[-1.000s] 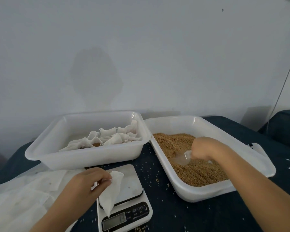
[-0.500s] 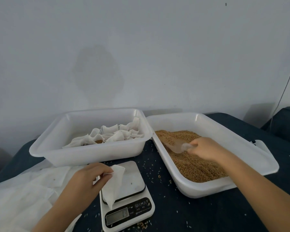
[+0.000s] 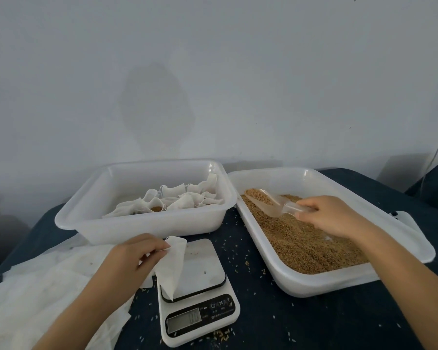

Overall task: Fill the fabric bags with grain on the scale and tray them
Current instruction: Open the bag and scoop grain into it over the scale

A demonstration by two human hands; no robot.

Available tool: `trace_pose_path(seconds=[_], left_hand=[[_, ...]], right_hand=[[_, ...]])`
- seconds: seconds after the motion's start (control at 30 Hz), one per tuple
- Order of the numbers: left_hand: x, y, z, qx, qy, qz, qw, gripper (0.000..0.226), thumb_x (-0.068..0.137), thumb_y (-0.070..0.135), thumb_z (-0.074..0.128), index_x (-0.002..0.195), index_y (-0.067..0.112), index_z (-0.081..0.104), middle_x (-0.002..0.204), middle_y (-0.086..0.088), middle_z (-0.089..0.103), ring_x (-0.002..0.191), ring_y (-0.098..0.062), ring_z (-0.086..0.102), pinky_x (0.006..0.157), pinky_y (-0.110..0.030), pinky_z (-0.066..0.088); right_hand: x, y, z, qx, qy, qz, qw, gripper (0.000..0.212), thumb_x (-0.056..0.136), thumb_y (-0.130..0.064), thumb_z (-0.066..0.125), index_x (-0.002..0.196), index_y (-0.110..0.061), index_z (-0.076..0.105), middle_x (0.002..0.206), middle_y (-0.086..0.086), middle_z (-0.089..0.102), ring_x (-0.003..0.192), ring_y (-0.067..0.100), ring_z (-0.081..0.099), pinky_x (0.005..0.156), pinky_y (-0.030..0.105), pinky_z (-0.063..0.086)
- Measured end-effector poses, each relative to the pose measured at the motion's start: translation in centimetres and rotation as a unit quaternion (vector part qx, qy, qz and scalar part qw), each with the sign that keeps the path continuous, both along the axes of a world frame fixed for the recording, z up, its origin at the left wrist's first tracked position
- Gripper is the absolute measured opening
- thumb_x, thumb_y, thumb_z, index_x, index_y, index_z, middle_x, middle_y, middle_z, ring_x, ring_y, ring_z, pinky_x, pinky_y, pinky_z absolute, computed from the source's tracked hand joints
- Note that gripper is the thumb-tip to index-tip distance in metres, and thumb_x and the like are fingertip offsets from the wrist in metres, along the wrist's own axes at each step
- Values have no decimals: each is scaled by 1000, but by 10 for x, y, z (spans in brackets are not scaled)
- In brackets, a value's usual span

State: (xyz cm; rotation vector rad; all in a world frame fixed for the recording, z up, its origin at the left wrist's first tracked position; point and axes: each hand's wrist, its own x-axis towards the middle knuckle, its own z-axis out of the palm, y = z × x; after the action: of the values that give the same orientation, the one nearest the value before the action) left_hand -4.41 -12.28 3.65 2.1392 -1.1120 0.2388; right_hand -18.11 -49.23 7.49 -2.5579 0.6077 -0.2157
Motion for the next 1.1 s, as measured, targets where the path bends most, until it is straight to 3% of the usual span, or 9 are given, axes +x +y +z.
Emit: trace_pose_path(seconds=[0.17,0.33,0.4,0.5,0.63,0.73,0.87,1.1], left_hand=[[14,6,8,67,-3,-20,998,17,89,16,60,97,26,71,94,31,58,96,8,51,79,-3,34],[22,9,27,100,-3,-35,994,12,87,15,64,89,24,72,89,28,62,90,14,51,76,-2,36],[24,7,30,123,-17,-44,991,11,87,16,63,89,22,72,86,26,61,84,17,51,74,-1,35],[25,0,29,158,-28,-53,986,11,88,21,61,94,22,71,86,23,60,77,18,48,73,-1,34],[25,-8,21,153,-27,-52,987,9,87,21,62,91,17,70,83,15,64,73,16,48,69,-4,36],[24,-12,15,142,-13,-41,989,11,87,22,62,90,17,71,74,21,57,75,14,49,68,-5,38],[22,-16,10,130,-14,-45,990,16,88,25,61,100,20,70,86,19,61,78,19,48,70,0,36],[18,-23,9,123,-24,-61,990,12,89,22,61,96,19,70,82,18,59,78,19,48,69,1,34]], right_hand=[[-2,15,20,-5,-30,70,997,29,88,-38,63,94,-63,50,79,-27,68,64,-4,63,61,18,45],[1,44,22,60,-9,176,983,31,85,-42,65,110,-58,57,96,-28,68,78,-2,65,68,17,51],[6,57,20,73,1,214,974,32,83,-43,66,111,-57,59,104,-31,66,90,-6,64,78,19,51],[11,69,18,55,27,257,965,37,87,-41,65,104,-72,52,111,-41,59,104,-16,54,87,15,41],[13,75,21,19,66,273,959,42,88,-42,62,100,-79,46,108,-35,62,99,-14,57,90,22,45],[11,72,25,7,67,265,962,42,87,-42,64,97,-79,48,112,-29,63,106,-6,58,98,30,47],[10,70,30,-1,86,271,959,46,86,-39,67,93,-81,47,112,-40,58,108,-12,55,101,27,44],[13,76,49,-21,101,275,956,34,82,-42,69,98,-70,57,112,-28,65,104,-2,62,98,36,49]])
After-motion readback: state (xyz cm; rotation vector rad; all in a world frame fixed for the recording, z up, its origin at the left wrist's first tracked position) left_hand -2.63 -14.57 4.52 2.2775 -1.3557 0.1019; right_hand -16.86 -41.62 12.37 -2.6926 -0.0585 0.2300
